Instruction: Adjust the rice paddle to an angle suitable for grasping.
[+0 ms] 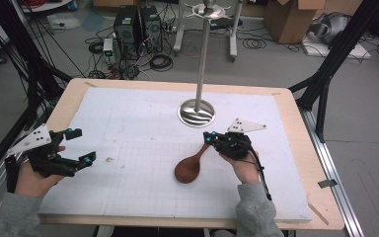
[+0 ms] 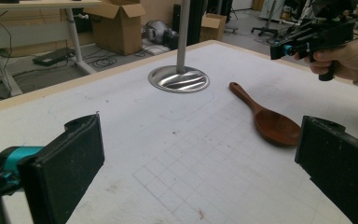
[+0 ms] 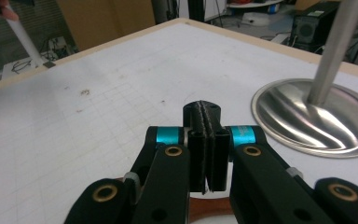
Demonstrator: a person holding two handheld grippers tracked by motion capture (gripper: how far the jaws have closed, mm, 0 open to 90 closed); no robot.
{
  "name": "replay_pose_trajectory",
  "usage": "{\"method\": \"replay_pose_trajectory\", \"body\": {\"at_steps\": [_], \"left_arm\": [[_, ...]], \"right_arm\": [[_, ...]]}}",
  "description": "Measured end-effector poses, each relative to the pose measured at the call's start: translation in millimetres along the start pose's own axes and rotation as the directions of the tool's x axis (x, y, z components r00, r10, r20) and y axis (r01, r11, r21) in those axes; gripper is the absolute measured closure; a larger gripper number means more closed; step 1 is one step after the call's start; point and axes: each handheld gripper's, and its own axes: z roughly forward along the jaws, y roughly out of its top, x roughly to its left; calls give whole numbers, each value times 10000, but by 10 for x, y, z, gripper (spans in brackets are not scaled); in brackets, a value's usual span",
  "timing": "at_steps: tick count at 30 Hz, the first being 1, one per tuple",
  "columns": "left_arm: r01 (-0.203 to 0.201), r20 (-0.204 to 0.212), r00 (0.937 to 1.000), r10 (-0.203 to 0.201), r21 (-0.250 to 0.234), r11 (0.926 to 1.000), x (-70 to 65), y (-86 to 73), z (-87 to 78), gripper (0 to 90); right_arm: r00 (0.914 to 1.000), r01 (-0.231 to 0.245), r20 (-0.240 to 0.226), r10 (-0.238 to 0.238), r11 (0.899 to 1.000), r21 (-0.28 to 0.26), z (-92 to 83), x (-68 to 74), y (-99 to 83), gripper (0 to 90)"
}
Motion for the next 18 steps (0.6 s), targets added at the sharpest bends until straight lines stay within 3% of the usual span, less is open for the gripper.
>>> {"method": "replay_pose_trajectory", "body": {"at_steps": [5,9,18], "left_arm": [[62,-79,9999,-61,81,9999,5,-29,-21,17],[69,-103,9999,-68,139,9999,6,-45,-28,17],[128,-154,9998,-125,182,9998,4,-63,-58,17]], "right_arm": [[9998,-125,-140,132,9989,451,146,23,-19,896],[9972,-600,-409,634,9950,796,256,14,-48,896],[9985,151,-550,-61,9863,1642,504,110,-106,896]]}}
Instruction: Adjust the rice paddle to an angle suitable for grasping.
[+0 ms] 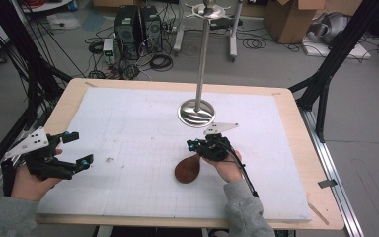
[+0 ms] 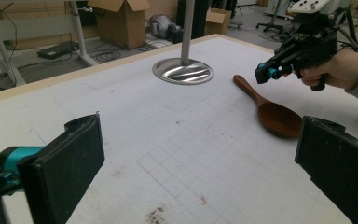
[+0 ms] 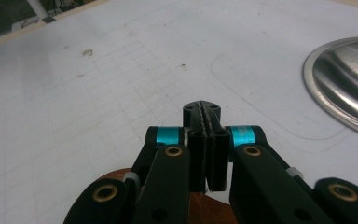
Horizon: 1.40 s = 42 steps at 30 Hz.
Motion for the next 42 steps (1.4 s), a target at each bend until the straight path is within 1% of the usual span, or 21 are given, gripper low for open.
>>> {"method": "replay_pose_trajectory", "body": {"at_steps": [1,3,5,6,9,10,11,17,21,23,24,25,26,28,30,32,33,34,35,36,42], "left_arm": [[0,0,10000,0,0,10000,0,0,0,18],[-9,4,10000,9,37,10000,1,-7,4,17],[2,15,10000,-3,52,10000,0,-8,7,17],[22,38,10000,-23,135,9999,0,-14,14,17],[57,47,10000,-58,261,9996,-2,-25,20,18],[77,28,10000,-78,321,9995,-5,-33,17,18],[49,24,10000,-50,351,9994,-2,-38,10,18],[78,-59,10000,-76,365,9993,-4,-52,-38,18],[125,-189,9998,-118,364,9993,14,-70,-87,17],[157,-250,9996,-148,357,9992,24,-80,-102,18],[200,-273,9994,-190,398,9990,33,-90,-113,18],[228,-302,9993,-216,387,9990,35,-95,-114,18],[256,-315,9992,-244,379,9990,36,-98,-115,18],[253,-338,9991,-240,408,9988,38,-103,-117,18],[221,-329,9992,-206,450,9987,40,-104,-120,17],[225,-338,9992,-210,449,9987,35,-107,-125,17],[225,-338,9992,-210,449,9987,35,-107,-125,17],[257,-366,9990,-241,436,9987,34,-109,-128,17],[257,-366,9990,-241,436,9987,34,-109,-128,17],[230,-402,9990,-211,486,9986,36,-115,-135,17],[235,-495,9986,-209,528,9983,38,-133,-161,17]], "right_arm": [[10000,0,0,0,10000,0,0,0,0,896],[9999,163,-4,-163,9997,200,56,23,-6,896],[9998,190,58,-192,9993,306,80,32,-10,896],[9997,153,183,-162,9987,480,123,34,-25,896],[9999,102,88,-108,9981,601,164,35,-36,896],[9998,186,55,-191,9968,771,202,50,-43,896],[9998,211,57,-216,9967,783,218,54,-44,896],[9995,321,-105,-312,9947,981,302,72,-51,895],[9990,405,-257,-378,9927,1139,359,78,-51,895],[9985,492,-284,-462,9923,1138,387,86,-51,896],[9973,725,-153,-712,9908,1144,407,116,-44,895],[9970,773,-108,-765,9896,1213,416,133,-40,895],[9954,963,-121,-955,9869,1293,432,152,-34,895],[9935,1136,-177,-1122,9829,1451,464,175,-32,895],[9940,1094,-204,-1076,9820,1542,474,187,-32,895],[9930,1183,-255,-1156,9770,1772,511,201,-34,895],[9930,1183,-255,-1156,9770,1772,511,201,-34,895],[9940,1096,-238,-1070,9751,1926,531,206,-40,895],[9940,1096,-238,-1070,9751,1926,531,206,-40,895],[9949,1010,-219,-986,9734,2057,548,213,-46,896],[9951,987,-278,-949,9678,2318,598,207,-35,896]]}}
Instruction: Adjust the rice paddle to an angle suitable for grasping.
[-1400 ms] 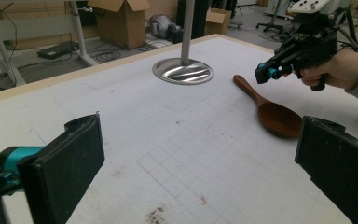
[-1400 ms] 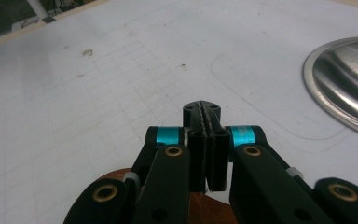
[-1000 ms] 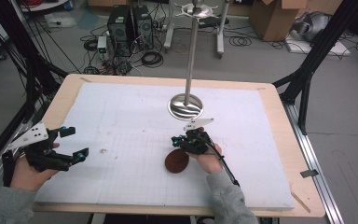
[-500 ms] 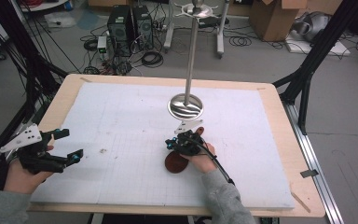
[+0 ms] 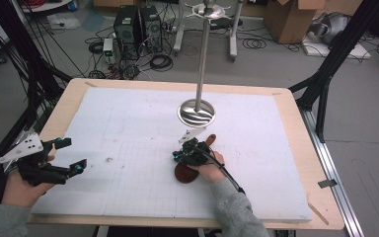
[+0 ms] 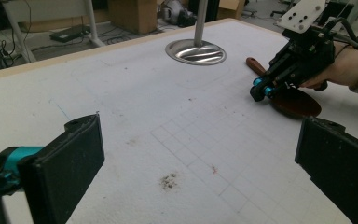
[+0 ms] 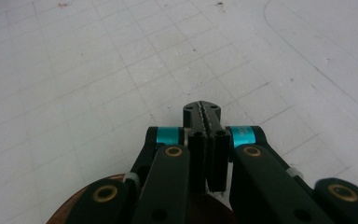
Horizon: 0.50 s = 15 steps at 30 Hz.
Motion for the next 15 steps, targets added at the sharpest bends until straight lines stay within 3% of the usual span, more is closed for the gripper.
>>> {"method": "replay_pose_trajectory", "body": {"at_steps": [9,15], "left_arm": [[-16,104,9999,17,-58,10000,6,21,23,17],[-367,-60,9993,366,-213,9991,17,78,65,18]], "right_arm": [[10000,13,43,-14,9996,268,-33,22,-7,896],[10000,-46,35,45,9988,496,-86,65,-38,896]]}}
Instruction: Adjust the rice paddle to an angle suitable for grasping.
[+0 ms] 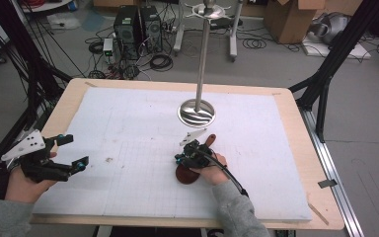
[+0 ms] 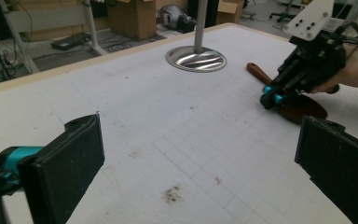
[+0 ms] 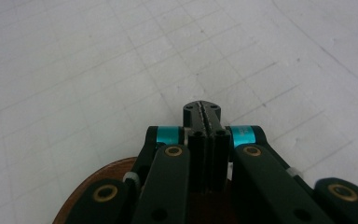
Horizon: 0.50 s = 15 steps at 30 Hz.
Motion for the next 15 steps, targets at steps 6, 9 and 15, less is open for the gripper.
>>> {"method": "replay_pose_trajectory", "body": {"at_steps": [6,9,15], "left_arm": [[108,163,9998,-105,-187,9998,30,49,34,18],[129,218,9997,-125,-190,9997,41,55,69,18],[55,163,9999,-50,-279,9996,55,77,126,18]], "right_arm": [[9999,-110,-70,110,9999,40,-74,13,-79,896],[9999,-88,-68,89,9999,113,-99,23,-97,896],[9998,-216,-53,216,9996,154,-158,38,-155,896]]}}
